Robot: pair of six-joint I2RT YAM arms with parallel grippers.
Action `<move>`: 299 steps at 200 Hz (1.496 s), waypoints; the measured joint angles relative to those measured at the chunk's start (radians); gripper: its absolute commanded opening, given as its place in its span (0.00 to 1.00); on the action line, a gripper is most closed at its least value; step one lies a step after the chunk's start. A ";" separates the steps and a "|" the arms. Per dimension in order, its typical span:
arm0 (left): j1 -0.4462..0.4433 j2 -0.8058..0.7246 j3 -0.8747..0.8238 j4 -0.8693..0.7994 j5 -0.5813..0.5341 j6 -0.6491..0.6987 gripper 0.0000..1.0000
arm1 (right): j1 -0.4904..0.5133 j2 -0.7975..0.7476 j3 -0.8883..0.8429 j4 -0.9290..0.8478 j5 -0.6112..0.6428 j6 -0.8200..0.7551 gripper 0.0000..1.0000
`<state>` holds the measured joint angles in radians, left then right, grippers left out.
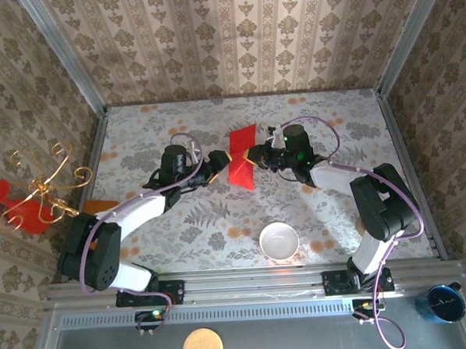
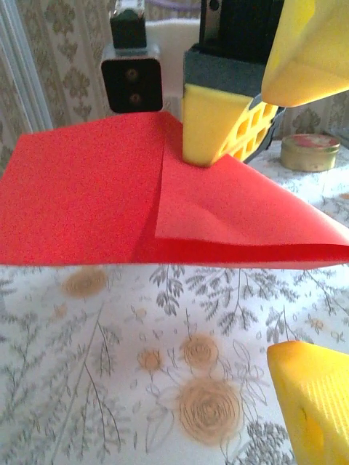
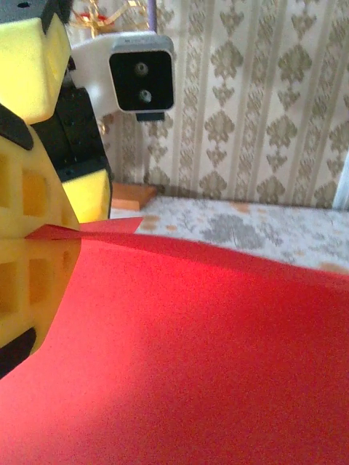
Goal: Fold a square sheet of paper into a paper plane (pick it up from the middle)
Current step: Turn over the paper at the center of the table.
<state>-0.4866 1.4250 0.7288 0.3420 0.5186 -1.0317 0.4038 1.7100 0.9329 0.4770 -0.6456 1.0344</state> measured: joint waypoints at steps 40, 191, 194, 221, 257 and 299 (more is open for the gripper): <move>-0.003 0.014 0.000 0.072 0.059 -0.042 0.84 | 0.000 0.000 0.003 0.078 -0.059 0.056 0.09; 0.003 0.061 0.000 0.235 0.193 -0.135 0.38 | -0.035 0.000 0.003 0.151 -0.109 0.121 0.13; 0.004 0.061 0.000 0.235 0.193 -0.135 0.38 | -0.035 0.000 0.003 0.152 -0.111 0.121 0.13; 0.006 0.065 0.000 0.235 0.193 -0.139 0.31 | -0.039 0.000 0.003 0.148 -0.120 0.121 0.14; 0.006 0.074 0.000 0.234 0.193 -0.143 0.20 | -0.040 0.000 0.003 0.140 -0.126 0.117 0.19; 0.016 0.078 0.000 0.211 0.192 -0.129 0.13 | -0.058 -0.006 0.003 0.053 -0.121 0.071 0.41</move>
<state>-0.4706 1.5028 0.7284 0.5533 0.7101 -1.1603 0.3458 1.7035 0.9363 0.5301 -0.7662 1.1053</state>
